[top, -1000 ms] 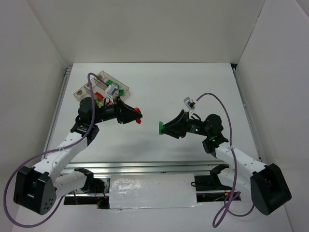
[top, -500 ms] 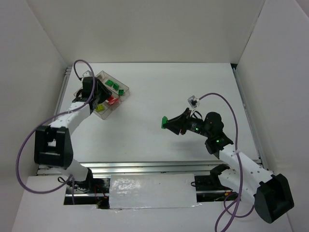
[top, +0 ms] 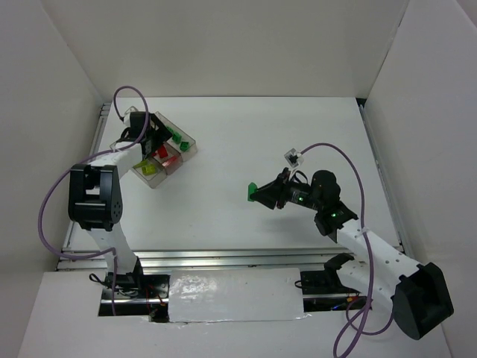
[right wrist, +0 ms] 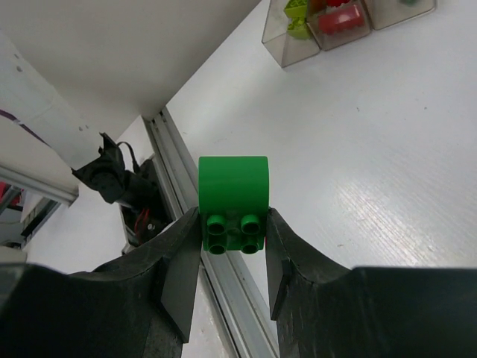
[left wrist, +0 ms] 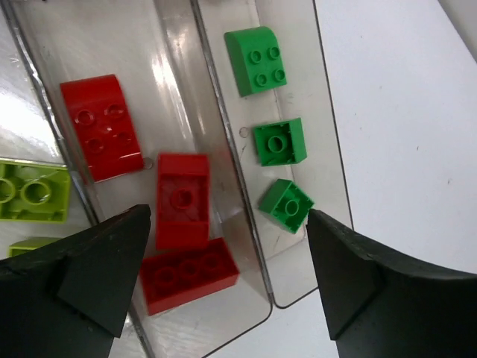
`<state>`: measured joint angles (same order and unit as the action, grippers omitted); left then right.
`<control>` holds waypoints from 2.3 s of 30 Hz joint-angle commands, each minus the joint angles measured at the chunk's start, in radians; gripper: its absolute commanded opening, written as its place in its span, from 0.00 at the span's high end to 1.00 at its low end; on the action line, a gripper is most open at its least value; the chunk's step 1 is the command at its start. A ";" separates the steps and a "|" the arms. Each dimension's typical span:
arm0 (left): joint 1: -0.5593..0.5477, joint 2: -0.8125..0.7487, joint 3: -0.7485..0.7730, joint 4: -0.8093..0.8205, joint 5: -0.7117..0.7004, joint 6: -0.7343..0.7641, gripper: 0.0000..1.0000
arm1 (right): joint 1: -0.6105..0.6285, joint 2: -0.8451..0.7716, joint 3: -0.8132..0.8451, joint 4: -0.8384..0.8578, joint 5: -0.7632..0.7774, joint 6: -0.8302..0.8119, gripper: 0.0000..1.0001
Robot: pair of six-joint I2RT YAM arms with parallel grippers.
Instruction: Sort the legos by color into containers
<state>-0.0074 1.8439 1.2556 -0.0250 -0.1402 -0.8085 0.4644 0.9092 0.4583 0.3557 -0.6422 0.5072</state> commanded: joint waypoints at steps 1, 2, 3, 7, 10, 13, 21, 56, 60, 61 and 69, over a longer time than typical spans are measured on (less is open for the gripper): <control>0.004 -0.038 0.016 0.010 -0.018 0.006 0.01 | 0.016 0.031 0.066 0.012 0.007 -0.018 1.00; 0.004 -0.052 0.024 -0.003 -0.019 0.006 0.01 | 0.022 0.060 0.074 0.008 0.030 -0.016 1.00; 0.004 -0.061 0.031 -0.016 -0.013 0.008 0.01 | 0.028 0.078 0.095 0.006 0.053 -0.012 1.00; 0.004 -0.205 0.001 -0.012 0.023 0.005 0.00 | 0.097 0.235 0.232 -0.089 0.257 0.017 1.00; -0.015 -0.326 0.019 -0.112 0.047 0.020 0.01 | 0.138 0.508 0.426 -0.145 0.366 0.051 1.00; -0.060 -0.478 0.022 -0.234 0.025 0.022 0.01 | 0.181 0.693 0.701 -0.237 0.430 0.054 1.00; -0.054 -0.918 -0.111 -0.553 0.102 0.246 0.01 | 0.253 1.302 1.452 -0.452 0.507 0.065 0.98; -0.039 -1.077 -0.300 -0.611 -0.111 0.359 0.01 | 0.398 0.296 0.844 -0.723 1.119 -0.107 0.00; -0.040 -1.097 -0.257 -0.633 -0.180 0.370 0.00 | 0.418 -0.005 0.737 -0.944 1.233 -0.046 0.00; -0.040 -1.117 -0.243 -0.633 -0.176 0.383 0.00 | 0.418 -0.100 0.737 -1.036 1.251 -0.036 0.00; -0.066 -1.198 -0.223 -0.685 -0.122 0.399 0.00 | 0.418 -0.372 0.824 -1.356 1.342 0.004 0.00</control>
<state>-0.0662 0.6762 1.0100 -0.6903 -0.2878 -0.4419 0.8791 0.5632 1.2556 -0.7956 0.6224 0.4835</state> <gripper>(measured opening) 0.994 0.994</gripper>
